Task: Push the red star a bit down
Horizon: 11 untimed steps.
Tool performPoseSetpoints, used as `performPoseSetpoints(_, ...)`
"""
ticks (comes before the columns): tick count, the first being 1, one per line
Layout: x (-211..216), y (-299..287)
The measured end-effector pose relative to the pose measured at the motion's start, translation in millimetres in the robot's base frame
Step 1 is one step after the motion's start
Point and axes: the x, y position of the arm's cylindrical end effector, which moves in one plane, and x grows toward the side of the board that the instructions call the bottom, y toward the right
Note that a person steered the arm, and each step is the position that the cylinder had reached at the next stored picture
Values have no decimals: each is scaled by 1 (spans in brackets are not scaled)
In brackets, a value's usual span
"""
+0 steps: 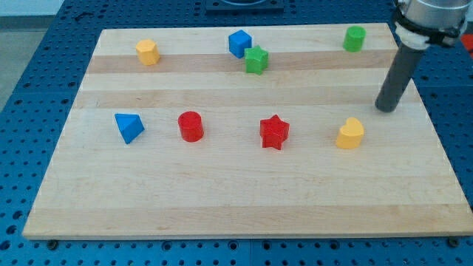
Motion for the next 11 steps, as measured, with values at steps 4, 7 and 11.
performPoseSetpoints(4, 78, -54)
performPoseSetpoints(7, -15, -190)
performPoseSetpoints(11, 85, -98)
